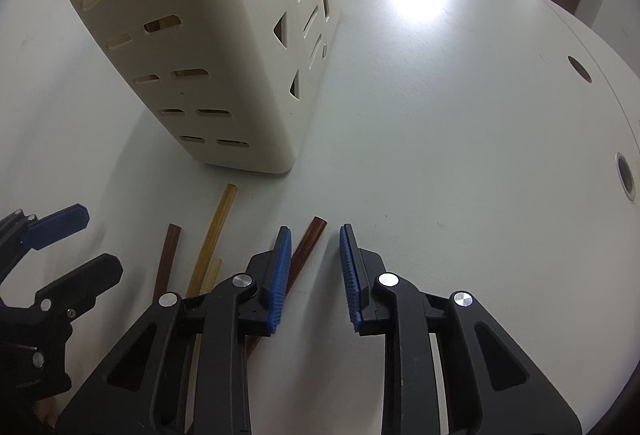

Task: Organize utensils
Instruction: 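Close the right gripper on a brown chopstick while the left gripper grasps another brown chopstick, then lift both held brown chopsticks upright and carry them over the cream holder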

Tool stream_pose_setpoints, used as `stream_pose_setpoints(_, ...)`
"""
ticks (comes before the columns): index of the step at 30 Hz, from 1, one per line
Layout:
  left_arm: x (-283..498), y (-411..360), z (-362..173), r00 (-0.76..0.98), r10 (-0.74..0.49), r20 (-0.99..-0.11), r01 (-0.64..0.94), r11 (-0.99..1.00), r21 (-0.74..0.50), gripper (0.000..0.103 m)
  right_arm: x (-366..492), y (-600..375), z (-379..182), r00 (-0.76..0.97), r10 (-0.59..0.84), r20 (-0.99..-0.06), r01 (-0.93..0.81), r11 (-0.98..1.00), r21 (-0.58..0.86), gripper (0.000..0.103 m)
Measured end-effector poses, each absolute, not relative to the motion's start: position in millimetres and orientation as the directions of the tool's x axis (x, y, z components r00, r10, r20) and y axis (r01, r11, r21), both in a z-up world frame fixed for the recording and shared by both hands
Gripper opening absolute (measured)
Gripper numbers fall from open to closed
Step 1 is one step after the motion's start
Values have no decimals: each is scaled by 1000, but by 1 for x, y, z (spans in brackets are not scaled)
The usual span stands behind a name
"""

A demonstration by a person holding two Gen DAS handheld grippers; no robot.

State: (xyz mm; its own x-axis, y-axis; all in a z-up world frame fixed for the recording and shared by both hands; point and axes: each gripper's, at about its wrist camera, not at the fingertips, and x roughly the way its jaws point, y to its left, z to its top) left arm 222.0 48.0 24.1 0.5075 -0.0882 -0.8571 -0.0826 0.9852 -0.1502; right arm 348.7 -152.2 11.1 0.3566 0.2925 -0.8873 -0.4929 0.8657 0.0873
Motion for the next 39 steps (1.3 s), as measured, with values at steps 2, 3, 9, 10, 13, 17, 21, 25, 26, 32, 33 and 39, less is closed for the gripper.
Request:
stream_pose_setpoints(2,226,46,22,495,-93,-864,-83,985,-154,57,347,-156,11,353,295,-888,-493,865,91,17)
stream_pose_setpoints(3,228,45,21,489,-95,-867,-79,985,-152,52,346,-158,11,347,302,-888,-496,862,100,15)
stream_pose_setpoints(9,241,37,15,461,-67,-885,-87,989,-120,50,344,-173,11,338,312,-888,-496,861,114,8)
stream_pose_setpoints(10,242,35,14,455,-64,-888,-86,990,-115,50,342,-176,10,340,311,-887,-498,860,110,8)
stream_pose_setpoints(13,249,32,9,441,-48,-896,-84,992,-95,49,338,-181,10,342,310,-887,-503,858,106,8)
stream_pose_setpoints(17,254,27,3,411,-45,-911,-95,991,-92,42,336,-184,10,343,307,-888,-506,856,101,8)
stream_pose_setpoints(21,254,16,1,421,13,-907,-65,998,-16,40,334,-179,11,353,306,-884,-516,852,89,8)
stream_pose_setpoints(25,252,13,1,415,32,-909,-64,998,6,30,340,-169,8,361,309,-880,-517,852,87,8)
stream_pose_setpoints(26,252,12,1,412,25,-911,-47,999,6,25,344,-162,6,359,312,-880,-515,852,92,8)
stream_pose_setpoints(32,245,11,1,407,6,-914,-11,1000,2,8,342,-174,5,363,325,-873,-525,846,97,8)
stream_pose_setpoints(33,244,13,1,404,4,-915,-12,1000,0,7,341,-174,4,361,327,-874,-529,843,97,8)
stream_pose_setpoints(39,239,31,17,463,-22,-886,-27,999,-39,7,341,-184,18,387,383,-839,-522,841,144,8)
